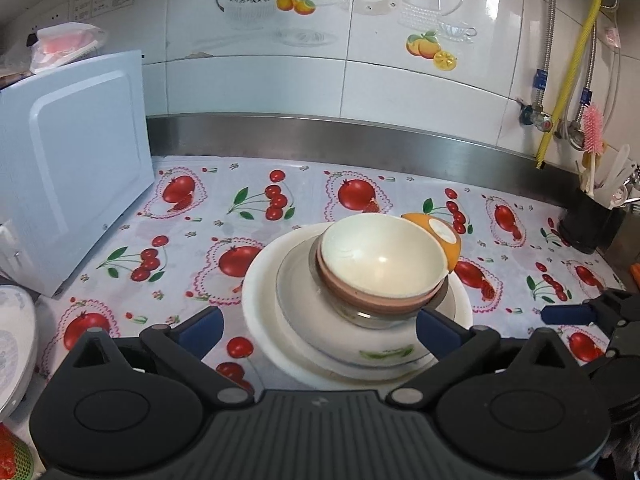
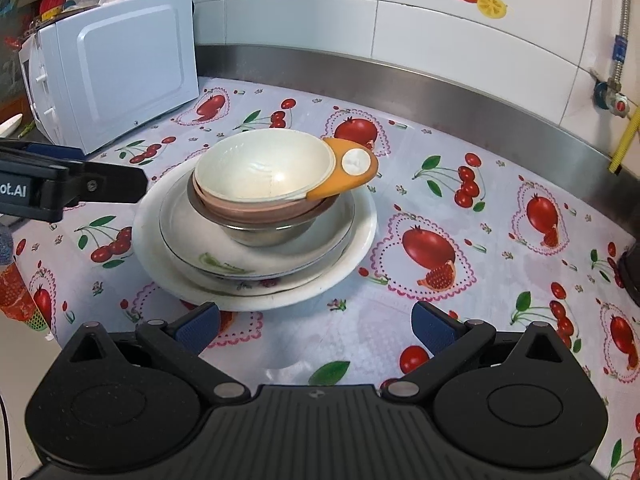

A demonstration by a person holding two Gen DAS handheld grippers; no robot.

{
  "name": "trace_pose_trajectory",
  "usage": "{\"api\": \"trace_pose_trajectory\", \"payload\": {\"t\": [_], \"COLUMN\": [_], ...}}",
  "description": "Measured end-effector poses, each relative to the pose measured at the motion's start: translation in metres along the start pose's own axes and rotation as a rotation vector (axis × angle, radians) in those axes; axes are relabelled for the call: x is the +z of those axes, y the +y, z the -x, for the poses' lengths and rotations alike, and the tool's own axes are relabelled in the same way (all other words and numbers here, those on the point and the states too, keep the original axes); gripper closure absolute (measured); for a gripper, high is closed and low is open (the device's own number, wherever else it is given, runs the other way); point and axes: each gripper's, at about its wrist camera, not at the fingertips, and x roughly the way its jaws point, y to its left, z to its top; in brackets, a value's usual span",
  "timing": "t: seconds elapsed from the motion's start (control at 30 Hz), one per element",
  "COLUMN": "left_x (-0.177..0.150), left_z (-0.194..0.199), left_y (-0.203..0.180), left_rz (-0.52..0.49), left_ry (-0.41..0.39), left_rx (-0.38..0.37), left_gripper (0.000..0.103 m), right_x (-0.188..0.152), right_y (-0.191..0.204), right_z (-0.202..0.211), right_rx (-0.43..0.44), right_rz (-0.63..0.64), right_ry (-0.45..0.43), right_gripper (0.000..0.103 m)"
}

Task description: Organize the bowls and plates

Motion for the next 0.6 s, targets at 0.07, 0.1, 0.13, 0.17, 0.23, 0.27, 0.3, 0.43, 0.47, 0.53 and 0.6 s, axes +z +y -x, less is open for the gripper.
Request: {"api": "trace_pose_trajectory", "payload": {"t": [0.07,0.1,0.13,0.17,0.23,0.27,0.3,0.43,0.47,0.53,0.6], "left_x": [-0.004,-0.006,-0.007,-0.010,-0.015,-0.017,-0.019,-0.028,-0.030,-0.032,-0.034], "left_z": [0.003,0.004,0.005,0.006,0.007,0.008,0.009,0.011,0.011,0.013,0.014], "left_y": [0.003,0.004,0.005,0.007,0.010,0.010,0.011,0.011,0.011,0.012,0.012], "left_rz": [0.000,0.001,0.000,-0.003,-0.005,-0.008,-0.009,-0.012,-0.009,0.000,0.007], "left_ry": [0.010,0.016,0.019,0.027,0.038,0.043,0.045,0.062,0.066,0.068,0.068], "left_rx": [0.001,0.005,0.007,0.011,0.017,0.020,0.022,0.038,0.042,0.051,0.056], "left_gripper": [0.000,0.000,0.000,0.000,0.000,0.000,0.000,0.000,0.000,0.000,0.000], "right_x": [-0.002,-0.002,-0.003,-0.004,-0.005,-0.005,-0.006,-0.009,-0.010,-0.011,-0.013], "right_y": [0.000,-0.001,-0.002,-0.003,-0.005,-0.006,-0.007,-0.005,-0.005,-0.003,-0.002], "right_z": [0.002,0.003,0.004,0.005,0.007,0.007,0.008,0.011,0.011,0.012,0.013], "right_rx": [-0.007,-0.008,-0.009,-0.010,-0.009,-0.008,-0.007,-0.006,-0.003,-0.002,0.001], "right_rz": [-0.002,-0.004,-0.008,-0.015,-0.032,-0.037,-0.038,-0.037,-0.037,-0.036,-0.036], "right_ry": [-0.001,-0.002,-0.002,-0.004,-0.006,-0.006,-0.006,-0.005,-0.005,-0.007,-0.007], "right_gripper": [0.096,0.096,0.096,0.096,0.096,0.096,0.096,0.096,0.096,0.096,0.096]}}
